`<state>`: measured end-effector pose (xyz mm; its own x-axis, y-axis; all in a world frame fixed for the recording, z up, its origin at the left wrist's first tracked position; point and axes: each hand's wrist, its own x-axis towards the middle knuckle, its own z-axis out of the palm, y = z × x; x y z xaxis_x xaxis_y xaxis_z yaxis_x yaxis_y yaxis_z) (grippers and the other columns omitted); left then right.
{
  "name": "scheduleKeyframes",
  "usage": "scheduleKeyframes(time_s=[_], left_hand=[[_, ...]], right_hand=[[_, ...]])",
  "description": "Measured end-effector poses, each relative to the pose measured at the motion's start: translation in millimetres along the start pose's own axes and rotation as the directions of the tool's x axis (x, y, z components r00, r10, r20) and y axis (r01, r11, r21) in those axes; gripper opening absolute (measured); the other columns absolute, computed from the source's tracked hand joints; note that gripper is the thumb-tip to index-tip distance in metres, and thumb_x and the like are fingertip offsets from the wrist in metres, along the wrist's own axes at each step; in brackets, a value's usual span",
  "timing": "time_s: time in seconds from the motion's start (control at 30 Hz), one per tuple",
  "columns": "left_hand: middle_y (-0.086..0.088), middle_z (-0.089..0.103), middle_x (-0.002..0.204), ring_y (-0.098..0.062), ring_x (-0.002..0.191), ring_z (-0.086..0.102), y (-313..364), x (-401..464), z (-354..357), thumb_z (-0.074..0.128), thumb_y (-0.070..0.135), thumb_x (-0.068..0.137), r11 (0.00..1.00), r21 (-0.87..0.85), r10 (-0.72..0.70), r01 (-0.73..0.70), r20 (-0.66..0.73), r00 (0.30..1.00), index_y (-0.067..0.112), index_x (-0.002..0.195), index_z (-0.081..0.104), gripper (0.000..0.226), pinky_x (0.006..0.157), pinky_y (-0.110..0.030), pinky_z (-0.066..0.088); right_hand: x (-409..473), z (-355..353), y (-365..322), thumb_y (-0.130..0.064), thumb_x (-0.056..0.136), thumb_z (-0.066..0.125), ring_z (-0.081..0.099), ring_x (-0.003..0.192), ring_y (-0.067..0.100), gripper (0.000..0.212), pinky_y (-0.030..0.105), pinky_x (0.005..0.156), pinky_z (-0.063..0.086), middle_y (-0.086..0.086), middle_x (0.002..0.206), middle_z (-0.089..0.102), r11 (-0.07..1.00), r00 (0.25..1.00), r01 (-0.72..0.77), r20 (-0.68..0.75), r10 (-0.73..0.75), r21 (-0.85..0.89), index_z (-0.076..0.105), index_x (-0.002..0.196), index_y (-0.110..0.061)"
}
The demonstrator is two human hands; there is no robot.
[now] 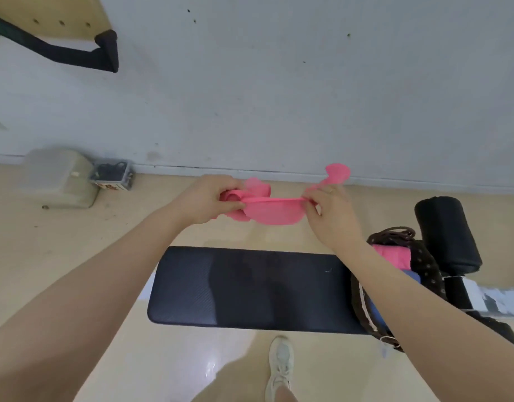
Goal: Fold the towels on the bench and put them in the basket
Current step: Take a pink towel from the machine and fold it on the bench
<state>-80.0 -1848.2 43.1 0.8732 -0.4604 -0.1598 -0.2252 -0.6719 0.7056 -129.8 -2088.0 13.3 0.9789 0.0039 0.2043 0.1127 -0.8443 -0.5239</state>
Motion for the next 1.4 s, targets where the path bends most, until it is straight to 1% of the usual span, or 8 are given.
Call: scheduleKeyframes(time_s=[0.13,0.27,0.4,0.6,0.77,0.83,1.23,1.4], left_hand=[[0.016,0.051,0.073,0.004,0.070,0.046,-75.0,-19.1,65.5,0.062,0.010,0.084,0.974,0.201,0.073,-0.100,0.136,0.988,0.015,0.097,0.069,0.015,0.071,-0.026,0.037],[0.004,0.062,0.088,-0.022,0.092,0.056,-161.8,-41.3,151.1,0.058,0.012,0.086,0.938,0.317,0.060,-0.137,0.240,0.969,0.011,0.093,0.066,0.011,0.080,-0.033,0.043],[0.002,0.059,0.124,-0.021,0.115,0.053,-227.5,-64.2,231.0,0.056,0.018,0.090,0.895,0.422,0.006,-0.144,0.312,0.950,0.023,0.135,0.048,0.046,0.092,-0.029,0.039],[0.007,0.060,0.119,-0.019,0.108,0.055,-266.4,-83.6,267.3,0.046,-0.002,0.079,0.903,0.421,0.063,-0.090,0.078,0.995,0.025,0.128,0.049,0.056,0.072,-0.023,0.030],[-0.004,0.068,0.097,-0.022,0.096,0.055,-243.6,-107.2,268.3,0.040,-0.010,0.077,0.912,0.407,0.119,-0.058,-0.125,0.985,0.015,0.104,0.067,0.046,0.085,-0.036,0.045],[-0.008,0.064,0.092,-0.025,0.095,0.052,-239.9,-121.3,271.2,0.041,-0.007,0.080,0.896,0.441,0.157,-0.056,-0.197,0.968,0.020,0.106,0.068,0.046,0.083,-0.037,0.047],[0.002,0.064,0.111,-0.019,0.104,0.057,-246.4,-181.0,320.8,0.052,0.020,0.090,0.882,0.447,-0.199,0.152,0.059,0.978,0.022,0.121,0.059,0.032,0.088,-0.032,0.047],[-0.005,0.062,0.110,-0.025,0.100,0.057,-254.3,-177.2,313.6,0.042,0.026,0.096,0.889,0.362,-0.151,0.282,-0.350,0.925,0.016,0.114,0.061,0.028,0.080,-0.042,0.050]], right_hand=[[-57.1,74.3,31.0,-0.008,0.087,0.052,0.053,0.095,0.027,0.019,0.037,0.079,0.045,0.009,0.086,0.065,0.990,0.987,-0.059,0.138,0.077,-0.130,0.070,0.092,-0.004],[-119.2,167.0,80.0,-0.017,0.084,0.044,0.052,0.095,0.031,0.029,0.039,0.080,0.045,0.010,0.083,0.065,0.965,0.942,-0.097,0.291,0.167,-0.243,0.071,0.087,-0.006],[-165.0,237.1,125.8,-0.017,0.087,0.043,0.049,0.103,0.032,0.029,0.037,0.082,0.043,0.008,0.094,0.067,0.941,0.912,-0.045,0.371,0.176,-0.334,0.070,0.094,-0.010],[-195.0,266.7,154.0,0.000,0.062,0.065,0.056,0.061,0.032,0.010,0.033,0.053,0.036,0.009,0.059,0.059,0.847,0.890,0.303,0.448,-0.088,-0.437,0.058,0.063,-0.008],[-213.7,220.4,164.0,-0.011,0.087,0.042,0.048,0.103,0.035,0.012,0.038,0.071,0.033,0.010,0.074,0.054,0.838,0.954,0.192,0.296,-0.038,-0.511,0.041,0.075,-0.011],[-232.9,204.6,172.7,-0.013,0.084,0.036,0.044,0.091,0.034,0.016,0.036,0.064,0.031,0.003,0.058,0.036,0.806,0.962,0.180,0.270,-0.025,-0.564,0.040,0.069,-0.010],[-281.0,216.6,166.4,-0.021,0.092,0.040,0.054,0.094,0.026,0.024,0.033,0.073,0.042,0.007,0.113,0.057,0.776,0.820,0.084,0.486,0.303,-0.626,0.056,0.108,-0.012],[-239.2,254.1,106.3,-0.030,0.097,0.039,0.056,0.100,0.032,0.031,0.037,0.075,0.042,0.015,0.105,0.059,0.908,0.929,0.158,0.370,-0.004,-0.387,0.058,0.099,-0.006]])
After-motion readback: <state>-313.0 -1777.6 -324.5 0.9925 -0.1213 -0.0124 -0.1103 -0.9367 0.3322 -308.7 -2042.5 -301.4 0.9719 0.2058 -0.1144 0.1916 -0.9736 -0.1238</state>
